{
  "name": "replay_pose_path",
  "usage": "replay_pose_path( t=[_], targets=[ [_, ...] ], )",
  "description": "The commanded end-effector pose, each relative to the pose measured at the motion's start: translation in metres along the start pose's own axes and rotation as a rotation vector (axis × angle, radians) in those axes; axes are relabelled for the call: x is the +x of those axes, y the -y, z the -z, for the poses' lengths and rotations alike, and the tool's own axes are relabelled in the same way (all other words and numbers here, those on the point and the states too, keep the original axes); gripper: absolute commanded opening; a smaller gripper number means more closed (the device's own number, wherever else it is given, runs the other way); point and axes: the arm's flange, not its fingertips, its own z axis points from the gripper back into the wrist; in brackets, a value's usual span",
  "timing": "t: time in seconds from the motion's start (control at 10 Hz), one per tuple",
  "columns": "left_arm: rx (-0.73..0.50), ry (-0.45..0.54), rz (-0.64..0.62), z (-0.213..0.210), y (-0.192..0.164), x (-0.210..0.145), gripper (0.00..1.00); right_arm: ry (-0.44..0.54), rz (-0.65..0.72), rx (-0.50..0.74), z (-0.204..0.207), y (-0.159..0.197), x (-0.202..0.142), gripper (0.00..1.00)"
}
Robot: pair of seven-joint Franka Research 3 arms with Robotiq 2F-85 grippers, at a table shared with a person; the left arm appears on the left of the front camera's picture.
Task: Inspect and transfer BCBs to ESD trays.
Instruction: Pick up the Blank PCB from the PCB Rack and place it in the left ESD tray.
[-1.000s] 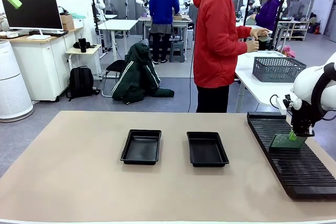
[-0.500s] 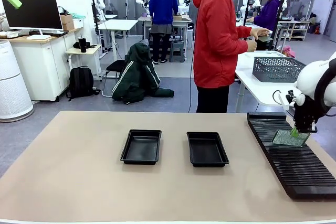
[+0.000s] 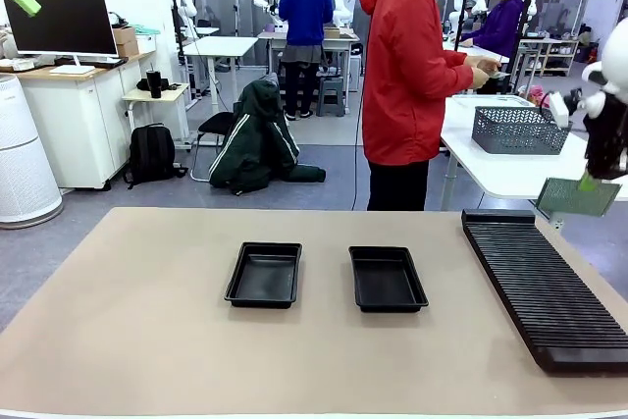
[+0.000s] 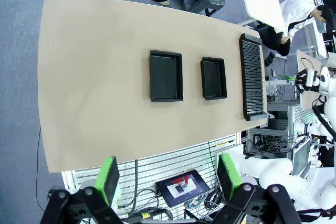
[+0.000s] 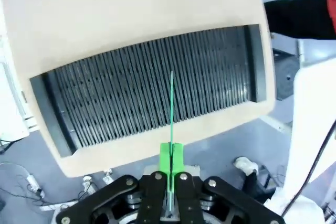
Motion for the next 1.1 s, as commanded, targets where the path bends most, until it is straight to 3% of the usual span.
replay_pose_path(
  t=[0.0,0.6,0.9,1.0],
  targets=[
    [-0.001,0.0,0.0,0.0,-0.001,-0.002,1.0,-0.007,0.054,0.009,-0.032,0.014,0.009,0.0],
    [-0.001,0.0,0.0,0.0,-0.001,-0.002,1.0,0.047,0.142,-0.01,-0.156,0.037,0.01,0.0],
    [-0.001,0.0,0.0,0.0,-0.001,-0.002,1.0,0.073,0.222,0.019,-0.177,0.047,0.008,0.0],
    [-0.001,0.0,0.0,0.0,-0.001,-0.002,1.0,0.045,0.128,-0.028,-0.172,0.033,0.007,0.0]
  ],
)
